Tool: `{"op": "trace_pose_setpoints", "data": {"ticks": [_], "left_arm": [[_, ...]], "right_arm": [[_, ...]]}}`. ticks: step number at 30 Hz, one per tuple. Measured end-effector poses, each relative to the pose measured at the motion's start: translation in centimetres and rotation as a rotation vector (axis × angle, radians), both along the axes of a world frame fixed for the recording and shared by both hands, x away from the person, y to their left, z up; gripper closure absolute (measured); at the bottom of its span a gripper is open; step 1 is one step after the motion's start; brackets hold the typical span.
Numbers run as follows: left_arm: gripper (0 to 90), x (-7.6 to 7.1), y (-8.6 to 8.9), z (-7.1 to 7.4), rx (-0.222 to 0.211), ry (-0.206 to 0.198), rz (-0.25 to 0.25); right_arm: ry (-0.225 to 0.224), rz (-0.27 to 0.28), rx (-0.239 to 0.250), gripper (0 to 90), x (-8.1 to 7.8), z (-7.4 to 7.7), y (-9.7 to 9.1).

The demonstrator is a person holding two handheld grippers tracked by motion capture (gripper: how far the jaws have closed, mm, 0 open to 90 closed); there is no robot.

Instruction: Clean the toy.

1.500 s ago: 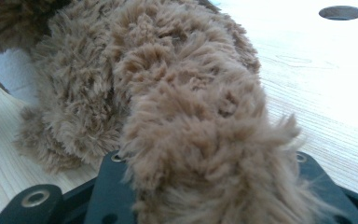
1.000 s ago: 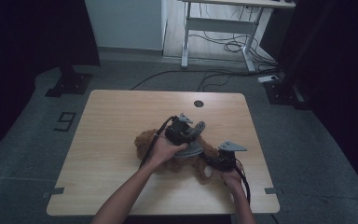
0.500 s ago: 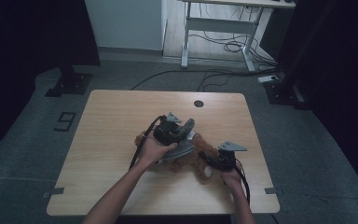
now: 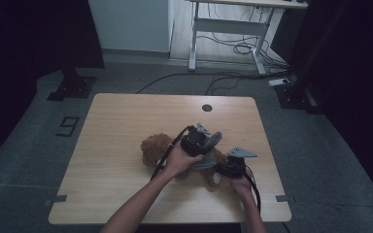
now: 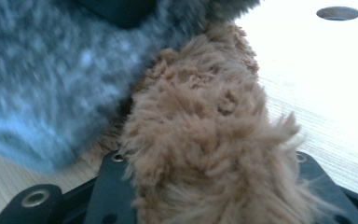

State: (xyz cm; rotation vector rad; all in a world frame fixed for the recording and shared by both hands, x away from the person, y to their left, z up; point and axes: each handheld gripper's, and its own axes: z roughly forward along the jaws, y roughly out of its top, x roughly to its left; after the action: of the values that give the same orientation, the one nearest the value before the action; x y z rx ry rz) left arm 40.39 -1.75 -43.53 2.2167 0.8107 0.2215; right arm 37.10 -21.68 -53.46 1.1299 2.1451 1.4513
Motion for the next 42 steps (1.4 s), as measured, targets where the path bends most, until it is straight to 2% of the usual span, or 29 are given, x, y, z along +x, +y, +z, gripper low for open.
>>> {"op": "trace_pose_setpoints", "data": {"ticks": [3,4,5,6,7,8,9,10,13,14,15,18,22,24,25,26,29,31,32,33,34,35,37,38,42], "left_arm": [[77.8,0.0,1.6,0.3,-0.018,-0.009,0.026],[77.8,-0.1,2.8,0.5,-0.012,-0.024,0.051],[77.8,-0.1,2.8,0.5,-0.012,-0.024,0.051],[77.8,-0.1,3.9,0.5,0.031,-0.055,0.086],[77.8,-0.1,3.9,0.5,0.031,-0.055,0.086],[77.8,0.0,4.7,0.5,0.035,-0.05,0.1],[77.8,0.0,5.9,0.5,0.027,-0.044,0.113],[77.8,0.0,5.9,0.5,0.027,-0.044,0.113],[77.8,-0.2,7.6,0.6,0.013,-0.052,0.133],[77.8,-0.4,8.7,0.8,0.002,-0.061,0.152],[77.8,-0.4,8.7,0.8,0.002,-0.061,0.152],[77.8,-0.5,10.6,1.0,0.009,-0.067,0.181],[77.7,-0.6,13.1,0.9,-0.04,-0.051,0.211],[77.6,-0.9,14.0,1.6,-0.045,-0.085,0.23],[77.6,-0.9,14.0,1.6,-0.045,-0.085,0.23],[77.6,-0.8,14.5,2.3,-0.059,-0.105,0.244],[77.5,-0.6,14.9,2.8,-0.061,-0.111,0.256],[77.5,0.2,15.2,2.4,-0.055,-0.08,0.262],[77.5,0.2,15.2,2.4,-0.055,-0.08,0.262],[77.5,0.6,15.2,1.4,-0.045,-0.045,0.257],[77.4,0.6,15.2,1.4,-0.045,-0.045,0.257],[77.4,0.8,15.2,0.9,-0.047,-0.025,0.256],[77.5,1.0,15.5,0.0,-0.067,-0.003,0.257],[77.6,1.0,15.8,-0.4,-0.097,0.014,0.258],[77.9,0.7,16.4,-1.0,-0.121,0.036,0.241]], "right_arm": [[0.0,0.001,0.004,58.2,0.0,0.0,0.0],[0.001,0.0,0.004,58.2,0.0,0.0,0.0],[0.001,0.0,0.004,58.2,0.0,0.0,0.0],[0.004,-0.001,0.005,58.2,0.0,0.0,-0.1],[0.004,-0.001,0.005,58.2,0.0,0.0,-0.1],[0.005,-0.001,0.009,58.2,0.0,-0.1,-0.1],[0.007,0.0,0.014,58.2,0.1,-0.1,-0.1],[0.007,-0.001,0.016,58.2,0.1,-0.1,-0.1],[0.008,0.003,0.017,58.1,0.1,-0.1,-0.1],[0.007,0.003,0.017,58.1,0.1,-0.1,-0.1],[0.007,0.003,0.017,58.1,0.1,-0.1,-0.1],[0.011,-0.001,0.022,58.1,0.1,-0.2,-0.2],[0.013,-0.002,0.025,58.1,0.2,-0.2,-0.2],[0.017,-0.006,0.03,58.1,0.2,-0.2,-0.2],[0.017,-0.006,0.03,58.1,0.2,-0.2,-0.2],[0.02,-0.011,0.033,58.0,0.2,-0.3,-0.3],[0.02,-0.013,0.033,58.0,0.2,-0.3,-0.3],[0.019,-0.014,0.032,58.0,0.2,-0.3,-0.3],[0.019,-0.014,0.032,58.0,0.2,-0.3,-0.3],[0.018,-0.012,0.031,58.0,0.2,-0.3,-0.3],[0.018,-0.012,0.031,58.0,0.2,-0.3,-0.3],[0.017,-0.012,0.031,58.0,0.2,-0.3,-0.3],[0.015,-0.008,0.029,58.0,0.2,-0.2,-0.2],[0.014,-0.004,0.025,57.8,0.1,-0.2,-0.2],[0.019,0.005,0.034,55.8,0.1,-0.1,-0.2]]}}
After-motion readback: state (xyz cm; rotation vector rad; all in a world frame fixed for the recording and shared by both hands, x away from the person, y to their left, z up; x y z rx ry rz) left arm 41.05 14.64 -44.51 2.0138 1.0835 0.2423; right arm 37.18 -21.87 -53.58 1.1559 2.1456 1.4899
